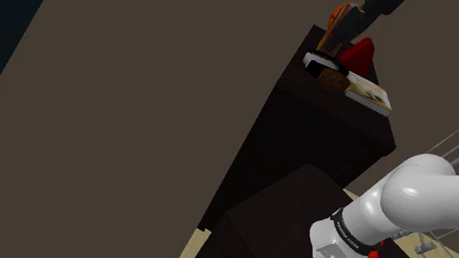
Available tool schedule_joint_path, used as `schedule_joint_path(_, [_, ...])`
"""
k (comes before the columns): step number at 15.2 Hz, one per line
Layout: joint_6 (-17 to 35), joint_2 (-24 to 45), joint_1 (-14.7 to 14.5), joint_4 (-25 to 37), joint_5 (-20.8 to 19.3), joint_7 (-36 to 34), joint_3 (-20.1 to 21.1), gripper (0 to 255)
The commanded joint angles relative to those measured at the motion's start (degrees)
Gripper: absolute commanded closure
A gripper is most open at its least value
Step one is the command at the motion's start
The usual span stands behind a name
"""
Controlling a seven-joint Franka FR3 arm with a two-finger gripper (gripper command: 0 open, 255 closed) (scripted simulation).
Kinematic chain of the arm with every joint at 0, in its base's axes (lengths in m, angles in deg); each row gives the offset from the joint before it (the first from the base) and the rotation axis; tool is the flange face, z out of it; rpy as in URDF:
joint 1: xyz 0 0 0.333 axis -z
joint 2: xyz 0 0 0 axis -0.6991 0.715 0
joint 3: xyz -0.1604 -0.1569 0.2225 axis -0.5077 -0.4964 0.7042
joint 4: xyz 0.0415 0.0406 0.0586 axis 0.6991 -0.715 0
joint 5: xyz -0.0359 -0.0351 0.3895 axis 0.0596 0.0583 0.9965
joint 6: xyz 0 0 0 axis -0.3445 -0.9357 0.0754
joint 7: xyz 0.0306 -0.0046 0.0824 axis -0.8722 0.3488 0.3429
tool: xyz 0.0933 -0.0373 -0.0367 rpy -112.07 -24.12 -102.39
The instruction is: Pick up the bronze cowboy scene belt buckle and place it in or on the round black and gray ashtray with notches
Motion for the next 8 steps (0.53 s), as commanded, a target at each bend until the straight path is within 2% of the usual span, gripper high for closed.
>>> schedule_joint_path(1, [0.0, 0.0, 0.0, 0.0, 0.0, 0.0, 0.0, 0])
schedule_joint_path(8, [5.5, -1.9, 0.7, -5.7, -3.4, 14.0, -12.0, 0])
